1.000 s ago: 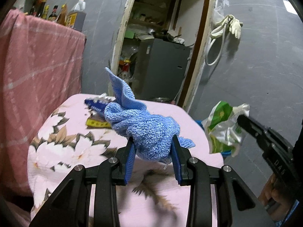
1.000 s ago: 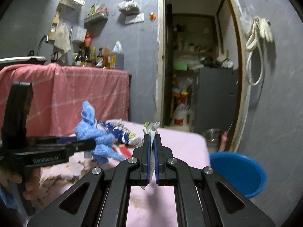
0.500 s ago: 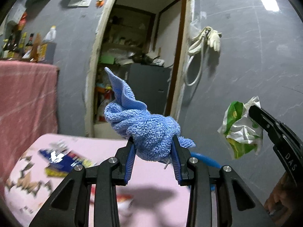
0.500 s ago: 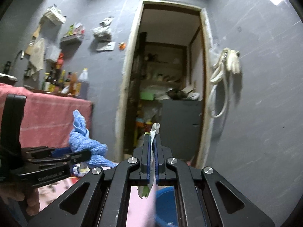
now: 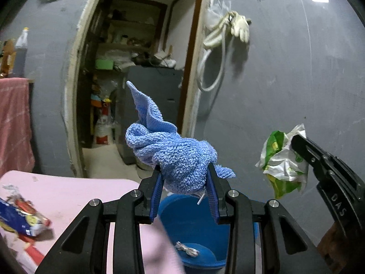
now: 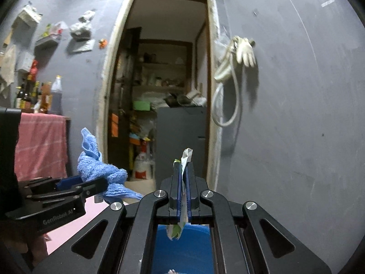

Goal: Collect trash
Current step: 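Carry towel and bag over the blue bucket and open both grippers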

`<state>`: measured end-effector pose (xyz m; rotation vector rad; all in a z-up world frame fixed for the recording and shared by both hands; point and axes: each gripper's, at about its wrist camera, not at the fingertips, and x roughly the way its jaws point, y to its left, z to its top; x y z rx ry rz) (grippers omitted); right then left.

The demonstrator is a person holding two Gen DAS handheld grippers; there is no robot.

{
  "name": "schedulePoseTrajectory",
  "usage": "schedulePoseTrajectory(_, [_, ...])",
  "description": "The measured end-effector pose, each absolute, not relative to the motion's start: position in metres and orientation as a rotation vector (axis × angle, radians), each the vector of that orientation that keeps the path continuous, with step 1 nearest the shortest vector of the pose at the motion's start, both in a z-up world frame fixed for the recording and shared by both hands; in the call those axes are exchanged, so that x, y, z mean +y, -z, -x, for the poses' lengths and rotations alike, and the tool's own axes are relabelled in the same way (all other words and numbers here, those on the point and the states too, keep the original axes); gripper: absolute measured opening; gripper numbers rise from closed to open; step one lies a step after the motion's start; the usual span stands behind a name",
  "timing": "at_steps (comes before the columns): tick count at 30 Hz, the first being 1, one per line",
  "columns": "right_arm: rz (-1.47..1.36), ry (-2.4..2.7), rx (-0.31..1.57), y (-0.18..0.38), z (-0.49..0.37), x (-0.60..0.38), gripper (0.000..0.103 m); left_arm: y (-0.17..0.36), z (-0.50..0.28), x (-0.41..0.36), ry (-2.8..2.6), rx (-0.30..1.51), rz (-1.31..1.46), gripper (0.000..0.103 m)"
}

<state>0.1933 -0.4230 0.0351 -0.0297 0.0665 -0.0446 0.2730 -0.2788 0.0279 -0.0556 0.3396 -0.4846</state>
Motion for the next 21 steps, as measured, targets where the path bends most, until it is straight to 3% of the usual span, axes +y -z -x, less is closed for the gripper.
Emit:
schedulePoseTrajectory(14, [-0.120, 0.024, 0.366, 0.022, -0.244, -0.466, 0.002, 0.031, -0.330, -0.326, 0.491, 0.690, 0.039, 0.033])
schedulePoseTrajectory(21, [-0.126, -0.009, 0.475, 0.039, -0.259, -0.464, 0.004, 0.046, -0.332, -0.330, 0.498, 0.725, 0.023, 0.033])
